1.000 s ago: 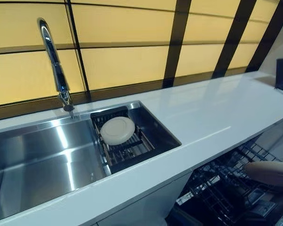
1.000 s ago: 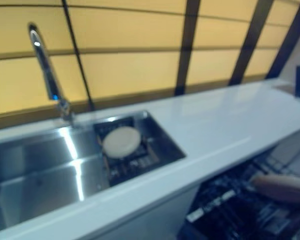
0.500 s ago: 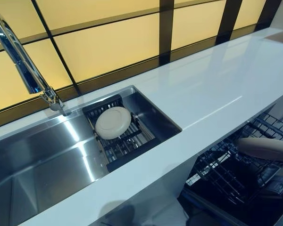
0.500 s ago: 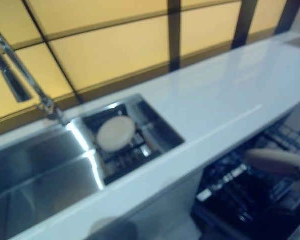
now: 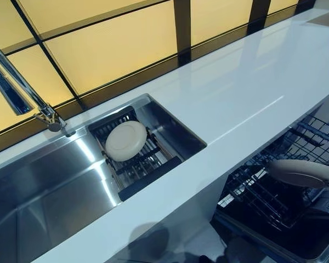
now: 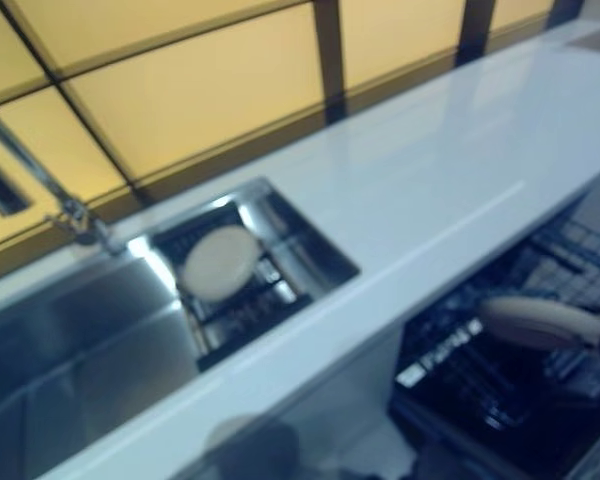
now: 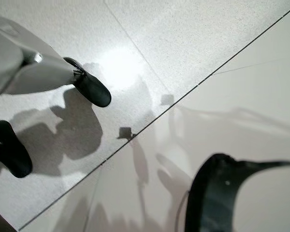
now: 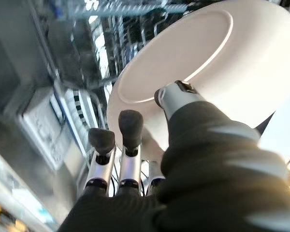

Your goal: Take plates into dishwasher

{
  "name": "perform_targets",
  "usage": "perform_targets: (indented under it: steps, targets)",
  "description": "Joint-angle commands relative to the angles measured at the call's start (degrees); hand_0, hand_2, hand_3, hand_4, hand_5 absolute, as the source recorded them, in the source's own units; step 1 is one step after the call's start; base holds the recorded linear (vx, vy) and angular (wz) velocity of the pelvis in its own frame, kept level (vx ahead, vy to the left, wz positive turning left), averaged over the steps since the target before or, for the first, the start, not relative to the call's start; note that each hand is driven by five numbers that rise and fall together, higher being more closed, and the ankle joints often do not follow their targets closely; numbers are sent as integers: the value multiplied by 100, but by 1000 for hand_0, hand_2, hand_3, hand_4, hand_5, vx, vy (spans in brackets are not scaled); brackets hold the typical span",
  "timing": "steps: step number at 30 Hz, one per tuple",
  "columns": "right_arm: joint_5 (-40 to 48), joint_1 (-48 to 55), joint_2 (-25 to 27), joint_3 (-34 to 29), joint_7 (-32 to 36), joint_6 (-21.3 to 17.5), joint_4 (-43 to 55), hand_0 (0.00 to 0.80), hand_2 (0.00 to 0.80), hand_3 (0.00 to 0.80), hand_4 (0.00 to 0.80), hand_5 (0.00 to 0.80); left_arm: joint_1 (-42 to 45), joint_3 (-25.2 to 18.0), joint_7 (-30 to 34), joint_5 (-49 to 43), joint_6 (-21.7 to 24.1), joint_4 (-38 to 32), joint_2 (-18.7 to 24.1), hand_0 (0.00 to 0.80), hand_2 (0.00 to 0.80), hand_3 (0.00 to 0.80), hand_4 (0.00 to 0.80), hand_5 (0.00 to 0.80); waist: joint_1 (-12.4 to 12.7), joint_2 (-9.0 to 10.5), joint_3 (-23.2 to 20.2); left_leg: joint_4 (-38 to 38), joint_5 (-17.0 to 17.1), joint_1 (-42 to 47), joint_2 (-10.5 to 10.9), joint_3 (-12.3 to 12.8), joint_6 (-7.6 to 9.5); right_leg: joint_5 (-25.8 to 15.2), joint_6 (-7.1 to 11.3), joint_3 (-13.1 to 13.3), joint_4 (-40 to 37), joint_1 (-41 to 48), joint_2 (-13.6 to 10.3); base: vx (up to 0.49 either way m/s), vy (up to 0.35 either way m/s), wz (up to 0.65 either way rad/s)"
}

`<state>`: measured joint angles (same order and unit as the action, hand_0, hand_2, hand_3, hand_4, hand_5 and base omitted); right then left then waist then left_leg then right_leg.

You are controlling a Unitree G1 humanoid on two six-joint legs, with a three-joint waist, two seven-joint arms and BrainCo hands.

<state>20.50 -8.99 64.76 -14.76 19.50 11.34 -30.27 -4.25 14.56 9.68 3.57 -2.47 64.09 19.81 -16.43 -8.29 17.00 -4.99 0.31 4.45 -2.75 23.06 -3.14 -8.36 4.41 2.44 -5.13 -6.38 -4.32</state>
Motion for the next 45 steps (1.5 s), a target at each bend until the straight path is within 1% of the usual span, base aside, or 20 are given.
perform_targets:
  steps: [1, 8, 13, 16, 22, 33, 37, 41, 45]
  targets:
    - [335, -277, -268, -26, -104, 10, 214, 800, 800, 800, 800, 800, -226, -56, -21, 136, 152, 251, 180, 0, 0, 0, 0, 0, 8, 392, -255, 157, -516, 217, 30, -309, 74, 355, 416, -331, 322, -70, -228, 0, 0, 0]
    - [438, -183, -508, -47, -360, 218, 146, 800, 800, 800, 800, 800, -204, -72, -75, 167, 113, 280, 178, 0, 0, 0, 0, 0, -1, 390, -256, 137, -511, 232, 39, -298, 89, 353, 421, -297, 300, -39, -213, 0, 0, 0]
    - [319, -195, -706, 91, -434, 310, 169, 800, 800, 800, 800, 800, -206, -95, -72, 184, 82, 304, 167, 0, 0, 0, 0, 0, 3, 382, -248, 150, -523, 253, 41, -305, 95, 362, 416, -281, 312, -27, -219, 0, 0, 0]
    - [169, -248, -786, 205, -533, 343, 78, 800, 800, 800, 800, 800, -204, -86, -66, 237, 92, 275, 147, 0, 0, 0, 0, 0, 21, 348, -239, 153, -519, 255, 41, -298, 89, 363, 419, -286, 312, -28, -233, 0, 0, 0]
    - [172, -365, -1008, 391, -837, 453, -192, 800, 800, 800, 800, 800, -199, -54, -92, 273, 132, 251, 103, 0, 0, 0, 0, 0, 63, 255, -200, 132, -492, 238, 51, -297, 77, 357, 420, -305, 296, -21, -261, 0, 0, 0]
    - [150, -460, -1383, 663, -1216, 308, -654, 800, 800, 800, 800, 800, -249, 2, -71, 330, 137, 225, 68, 0, 0, 0, 0, 0, 106, 105, -150, 133, -474, 234, 73, -318, 71, 367, 418, -289, 298, -20, -291, 0, 0, 0]
    - [148, -505, -1401, 702, -1253, 265, -751, 800, 800, 800, 800, 800, -256, 27, -86, 357, 149, 215, 56, 0, 0, 0, 0, 0, 117, 72, -134, 135, -472, 227, 80, -328, 72, 368, 417, -287, 295, -17, -296, 0, 0, 0]
    - [-6, -699, -1378, 789, -1368, 250, -1057, 800, 800, 800, 800, 800, -260, 57, -94, 394, 167, 194, 42, 0, 0, 0, 0, 0, 156, -33, -119, 142, -454, 207, 93, -347, 56, 373, 410, -273, 285, -18, -313, 0, 0, 0]
    - [-89, -748, -1314, 807, -1393, 196, -1174, 800, 800, 800, 800, 800, -248, 91, -97, 407, 189, 165, 40, 0, 0, 0, 0, 0, 173, -90, -101, 146, -443, 201, 102, -373, 48, 375, 402, -279, 274, -3, -325, 0, 0, 0]
